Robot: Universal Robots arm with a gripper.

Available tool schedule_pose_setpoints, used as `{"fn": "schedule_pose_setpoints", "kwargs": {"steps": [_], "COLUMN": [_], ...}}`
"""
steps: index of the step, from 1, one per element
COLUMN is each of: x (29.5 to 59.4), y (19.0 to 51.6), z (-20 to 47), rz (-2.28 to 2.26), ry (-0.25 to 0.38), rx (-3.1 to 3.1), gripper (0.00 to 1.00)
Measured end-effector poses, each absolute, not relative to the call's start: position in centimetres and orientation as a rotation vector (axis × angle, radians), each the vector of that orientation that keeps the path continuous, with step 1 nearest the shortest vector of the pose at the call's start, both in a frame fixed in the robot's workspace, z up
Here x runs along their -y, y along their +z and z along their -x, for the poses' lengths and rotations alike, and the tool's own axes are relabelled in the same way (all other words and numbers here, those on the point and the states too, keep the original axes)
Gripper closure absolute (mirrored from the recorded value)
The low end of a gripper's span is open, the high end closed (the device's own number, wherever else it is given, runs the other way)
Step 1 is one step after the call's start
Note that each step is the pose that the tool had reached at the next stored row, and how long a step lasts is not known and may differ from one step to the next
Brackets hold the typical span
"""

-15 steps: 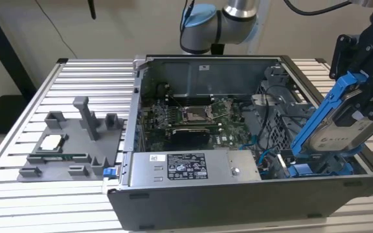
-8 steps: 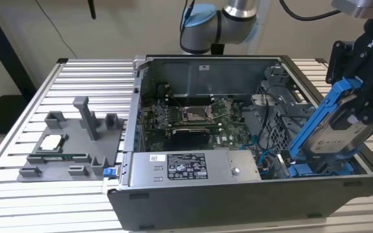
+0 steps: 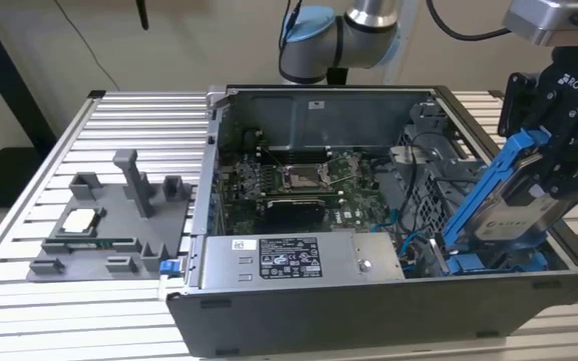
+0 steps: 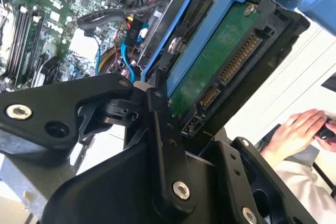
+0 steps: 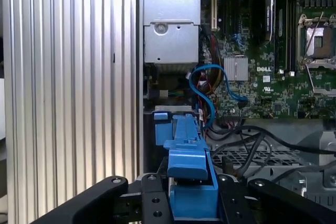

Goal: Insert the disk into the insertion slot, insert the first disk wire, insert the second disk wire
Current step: 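Insert the disk into the insertion slot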

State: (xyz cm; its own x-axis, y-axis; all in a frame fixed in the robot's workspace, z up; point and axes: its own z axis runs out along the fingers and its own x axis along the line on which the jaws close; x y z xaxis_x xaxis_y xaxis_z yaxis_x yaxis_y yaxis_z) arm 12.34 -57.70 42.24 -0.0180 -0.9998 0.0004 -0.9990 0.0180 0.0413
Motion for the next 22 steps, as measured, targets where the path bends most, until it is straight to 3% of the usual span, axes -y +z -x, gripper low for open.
{"fn": "schedule_pose_setpoints", "kwargs": {"steps": [22], "x": [57.2], "y": [39.2], "z": [-12.3], "rz": [-2.181], "ry": [-0.046], "rx": [2.22], "gripper": [0.67]}}
